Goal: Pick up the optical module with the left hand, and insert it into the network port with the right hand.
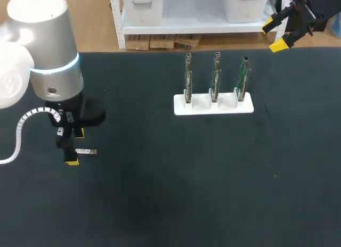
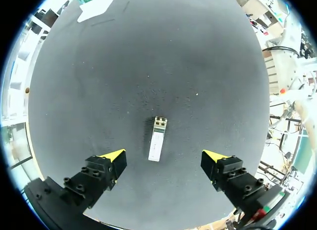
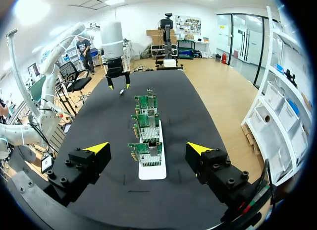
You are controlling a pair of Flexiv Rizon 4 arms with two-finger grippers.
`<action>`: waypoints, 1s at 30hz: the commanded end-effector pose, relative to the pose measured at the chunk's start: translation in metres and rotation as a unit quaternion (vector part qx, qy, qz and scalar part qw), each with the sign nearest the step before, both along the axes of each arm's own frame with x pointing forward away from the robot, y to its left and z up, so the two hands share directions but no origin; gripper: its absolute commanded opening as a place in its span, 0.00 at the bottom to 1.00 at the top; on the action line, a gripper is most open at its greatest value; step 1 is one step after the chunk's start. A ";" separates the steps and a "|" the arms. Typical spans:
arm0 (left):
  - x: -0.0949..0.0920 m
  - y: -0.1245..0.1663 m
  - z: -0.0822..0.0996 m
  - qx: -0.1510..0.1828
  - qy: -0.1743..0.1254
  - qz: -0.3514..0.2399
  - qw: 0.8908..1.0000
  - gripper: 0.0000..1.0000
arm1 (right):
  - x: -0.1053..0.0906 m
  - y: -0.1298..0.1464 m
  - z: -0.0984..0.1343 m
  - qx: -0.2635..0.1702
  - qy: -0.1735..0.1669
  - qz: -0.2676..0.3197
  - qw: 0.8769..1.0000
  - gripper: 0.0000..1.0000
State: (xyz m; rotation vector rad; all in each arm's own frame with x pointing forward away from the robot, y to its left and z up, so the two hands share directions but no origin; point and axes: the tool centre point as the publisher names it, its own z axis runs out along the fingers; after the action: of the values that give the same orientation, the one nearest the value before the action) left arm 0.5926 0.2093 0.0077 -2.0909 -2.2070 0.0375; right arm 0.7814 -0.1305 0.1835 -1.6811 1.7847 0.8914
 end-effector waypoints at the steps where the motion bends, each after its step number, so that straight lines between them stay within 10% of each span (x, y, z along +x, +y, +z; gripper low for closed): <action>1: 0.001 0.000 -0.003 0.002 -0.004 0.003 1.000 1.00 | -0.002 0.000 0.000 0.000 -0.002 -0.002 1.000 1.00; 30: 0.011 0.006 -0.023 -0.007 -0.016 0.012 1.000 1.00 | -0.002 0.000 0.000 0.000 -0.002 -0.002 1.000 1.00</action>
State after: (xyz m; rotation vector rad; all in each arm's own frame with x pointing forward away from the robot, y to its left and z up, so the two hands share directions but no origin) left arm 0.5991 0.2146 -0.0126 -2.0865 -2.2605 0.0145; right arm 0.7814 -0.1306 0.1835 -1.6811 1.7847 0.8913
